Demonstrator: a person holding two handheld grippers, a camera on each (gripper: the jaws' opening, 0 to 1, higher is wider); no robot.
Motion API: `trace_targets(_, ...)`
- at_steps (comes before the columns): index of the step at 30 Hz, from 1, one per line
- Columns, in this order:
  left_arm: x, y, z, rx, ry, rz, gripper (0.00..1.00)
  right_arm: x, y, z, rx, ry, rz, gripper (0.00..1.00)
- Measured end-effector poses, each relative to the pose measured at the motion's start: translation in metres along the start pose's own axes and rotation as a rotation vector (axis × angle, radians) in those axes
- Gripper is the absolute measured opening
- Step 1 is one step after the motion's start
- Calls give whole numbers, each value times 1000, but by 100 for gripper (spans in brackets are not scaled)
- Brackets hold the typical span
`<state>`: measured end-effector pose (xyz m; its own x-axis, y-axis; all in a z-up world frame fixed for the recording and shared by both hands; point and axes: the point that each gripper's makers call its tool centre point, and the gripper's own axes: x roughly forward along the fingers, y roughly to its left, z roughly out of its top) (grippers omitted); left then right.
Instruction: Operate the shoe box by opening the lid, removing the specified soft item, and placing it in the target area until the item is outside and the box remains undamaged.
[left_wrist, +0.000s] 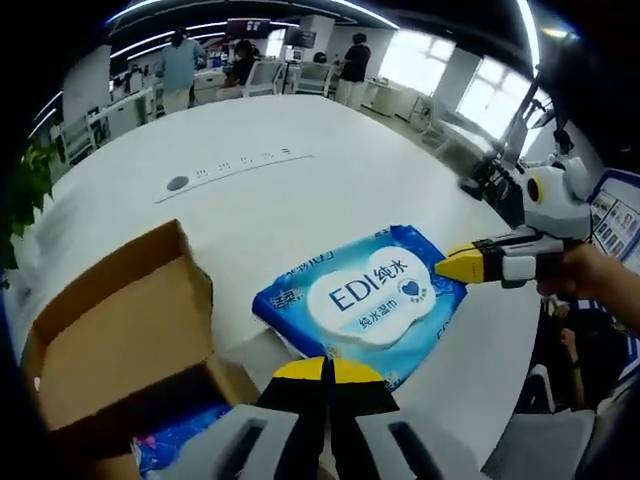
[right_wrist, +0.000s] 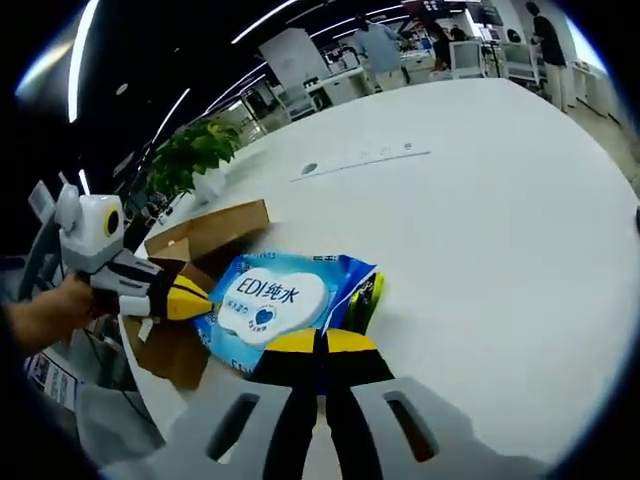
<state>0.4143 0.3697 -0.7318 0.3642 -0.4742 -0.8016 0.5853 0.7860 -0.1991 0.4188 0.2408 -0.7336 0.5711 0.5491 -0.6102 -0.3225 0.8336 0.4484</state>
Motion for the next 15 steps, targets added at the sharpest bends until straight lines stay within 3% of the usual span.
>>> trace_targets(15, 10, 1, -7, 145, 41, 54, 0, 10, -7, -15, 6, -9, -22, 0)
